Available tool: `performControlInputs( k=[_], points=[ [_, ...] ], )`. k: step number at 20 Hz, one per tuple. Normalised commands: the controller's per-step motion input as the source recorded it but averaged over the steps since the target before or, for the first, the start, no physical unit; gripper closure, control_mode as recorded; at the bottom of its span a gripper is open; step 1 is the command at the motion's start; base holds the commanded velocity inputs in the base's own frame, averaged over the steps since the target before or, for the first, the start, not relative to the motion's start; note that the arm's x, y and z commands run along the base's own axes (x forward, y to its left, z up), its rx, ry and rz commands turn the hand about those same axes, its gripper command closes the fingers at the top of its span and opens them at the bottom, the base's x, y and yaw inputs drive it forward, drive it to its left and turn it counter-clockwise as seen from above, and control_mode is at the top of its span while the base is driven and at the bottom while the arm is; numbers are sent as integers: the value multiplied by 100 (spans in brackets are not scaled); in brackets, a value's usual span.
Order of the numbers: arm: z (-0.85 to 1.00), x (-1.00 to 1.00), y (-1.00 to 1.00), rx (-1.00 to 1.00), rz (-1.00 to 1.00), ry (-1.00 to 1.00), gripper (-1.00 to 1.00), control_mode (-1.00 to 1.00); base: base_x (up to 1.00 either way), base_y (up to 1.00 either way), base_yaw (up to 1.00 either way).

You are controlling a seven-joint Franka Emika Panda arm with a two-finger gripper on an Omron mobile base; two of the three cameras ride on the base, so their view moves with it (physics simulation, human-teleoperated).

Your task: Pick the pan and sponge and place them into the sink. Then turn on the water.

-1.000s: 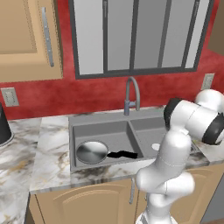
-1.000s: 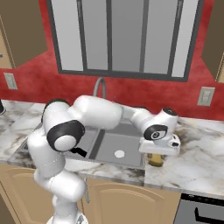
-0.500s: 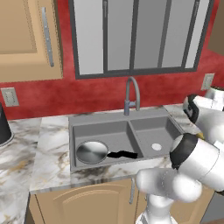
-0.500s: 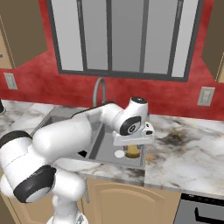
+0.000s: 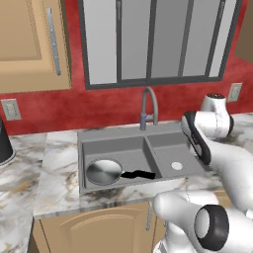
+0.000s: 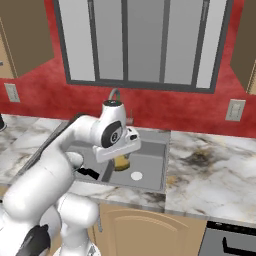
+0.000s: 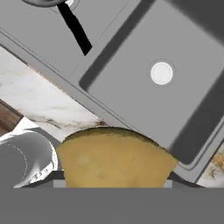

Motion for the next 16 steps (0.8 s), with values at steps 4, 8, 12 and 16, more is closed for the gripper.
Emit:
performControlInputs(
  k=[4,8,12,16],
  points=[
    [1,-46,100,0,22,0,100,-100,0,0,0],
    [0,-39,100,0,19,0,100,-100,0,0,0],
    [0,-3,100,0,18,0,100,-100,0,0,0],
    [0,33,100,-1,20,0,100,-100,0,0,0]
  ],
)
